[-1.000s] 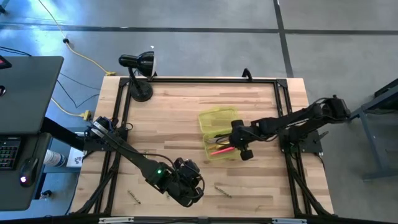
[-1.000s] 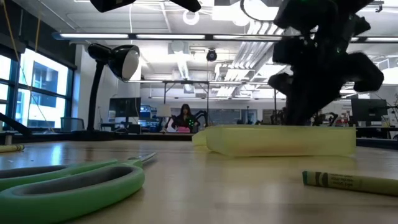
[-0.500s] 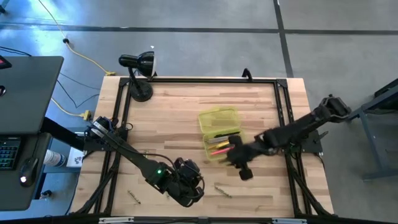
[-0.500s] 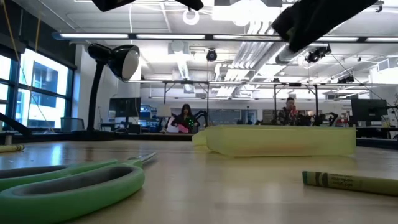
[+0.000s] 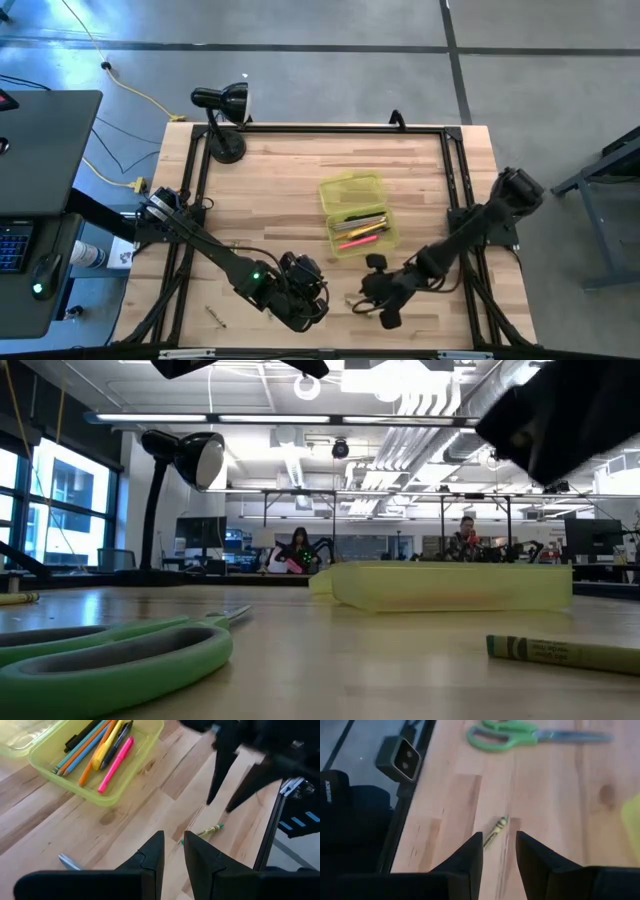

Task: Pick & place school supplies into a supply box
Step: Put the green crayon into the yellow supply box

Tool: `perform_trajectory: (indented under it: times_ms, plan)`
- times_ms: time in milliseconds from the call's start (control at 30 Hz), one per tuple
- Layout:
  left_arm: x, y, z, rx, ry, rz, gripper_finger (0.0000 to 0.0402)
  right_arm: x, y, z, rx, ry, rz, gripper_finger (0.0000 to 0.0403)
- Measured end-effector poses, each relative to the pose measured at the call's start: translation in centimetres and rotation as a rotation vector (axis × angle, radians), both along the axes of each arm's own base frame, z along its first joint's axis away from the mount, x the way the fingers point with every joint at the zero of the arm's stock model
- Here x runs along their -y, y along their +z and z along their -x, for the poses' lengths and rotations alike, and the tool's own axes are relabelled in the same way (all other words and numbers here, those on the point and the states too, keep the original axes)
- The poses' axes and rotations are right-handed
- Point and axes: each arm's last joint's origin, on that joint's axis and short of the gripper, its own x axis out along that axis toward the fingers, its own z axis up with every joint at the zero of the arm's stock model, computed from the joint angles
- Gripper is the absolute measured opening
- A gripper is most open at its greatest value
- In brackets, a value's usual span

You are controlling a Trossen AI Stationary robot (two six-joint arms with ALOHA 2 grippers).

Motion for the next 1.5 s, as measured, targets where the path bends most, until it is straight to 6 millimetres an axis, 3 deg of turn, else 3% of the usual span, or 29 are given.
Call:
perform_trajectory:
  times_ms: [167,400,567,833,967,1100,1500]
  plan:
    - [0.0,0.0,0.0,0.001,0.000,0.002,0.0106,-0.7,-2.0,-0.1,-0.097,-0.115,-0.082,0.0094]
    - [0.0,0.1,-0.1,0.008,0.000,0.006,0.0106,-2.2,-2.1,0.5,-0.111,-0.107,-0.176,0.0094]
    - [0.0,0.0,-0.1,0.008,0.000,0.006,0.0106,-3.2,-2.3,1.1,0.025,-0.117,-0.029,0.0094]
    - [0.1,0.1,-0.1,0.011,0.000,0.008,0.0106,-5.4,-4.8,1.1,0.138,-0.093,0.053,0.0094]
    - [0.1,0.1,-0.1,0.012,-0.001,0.009,0.0106,-5.8,-5.9,1.3,0.238,-0.213,0.145,0.0094]
    - [0.1,0.1,-0.1,0.013,-0.001,0.010,0.0106,-6.2,-6.3,1.7,0.319,-0.360,0.131,0.0094]
    - [0.2,0.2,-0.2,0.029,-0.001,0.016,0.0106,-7.4,-9.8,2.2,0.291,-0.375,0.090,0.0094]
